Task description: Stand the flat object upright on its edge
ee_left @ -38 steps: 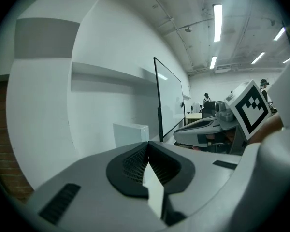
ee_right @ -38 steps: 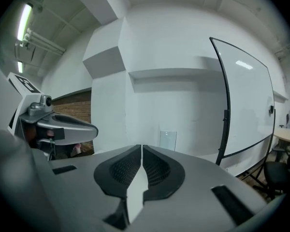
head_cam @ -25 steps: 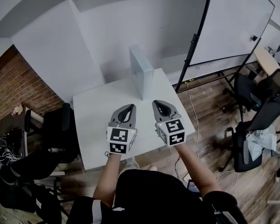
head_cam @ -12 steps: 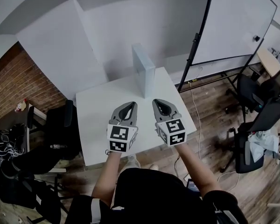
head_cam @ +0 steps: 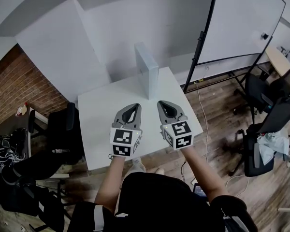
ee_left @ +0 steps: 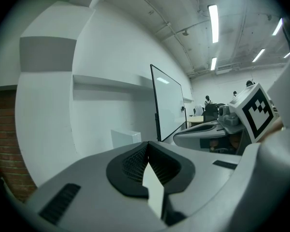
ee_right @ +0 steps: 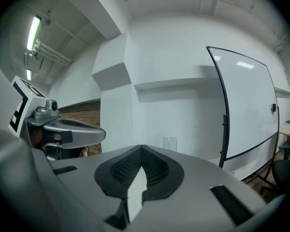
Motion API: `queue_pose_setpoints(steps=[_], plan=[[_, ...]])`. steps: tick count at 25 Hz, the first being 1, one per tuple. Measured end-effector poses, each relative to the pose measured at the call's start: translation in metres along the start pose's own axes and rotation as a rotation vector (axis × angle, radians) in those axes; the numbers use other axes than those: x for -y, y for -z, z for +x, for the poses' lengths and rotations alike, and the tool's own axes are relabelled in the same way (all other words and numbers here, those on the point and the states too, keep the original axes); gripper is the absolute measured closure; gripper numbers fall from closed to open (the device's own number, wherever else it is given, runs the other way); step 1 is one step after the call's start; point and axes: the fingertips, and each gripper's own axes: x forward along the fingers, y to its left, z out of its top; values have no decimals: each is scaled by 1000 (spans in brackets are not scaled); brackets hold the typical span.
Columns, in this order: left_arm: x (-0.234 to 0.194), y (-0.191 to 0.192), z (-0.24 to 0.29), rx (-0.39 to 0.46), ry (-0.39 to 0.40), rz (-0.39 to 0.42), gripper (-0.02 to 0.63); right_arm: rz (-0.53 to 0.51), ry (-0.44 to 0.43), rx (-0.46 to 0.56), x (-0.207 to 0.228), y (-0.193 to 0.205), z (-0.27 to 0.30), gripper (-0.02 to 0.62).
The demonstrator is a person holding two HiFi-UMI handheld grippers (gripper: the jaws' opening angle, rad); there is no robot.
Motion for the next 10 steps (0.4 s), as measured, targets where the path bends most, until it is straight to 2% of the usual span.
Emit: queue_pose_setpoints(steps=[10], plan=[[3, 0, 0, 4, -9, -4, 594, 2, -5, -9, 2, 7, -4, 555]])
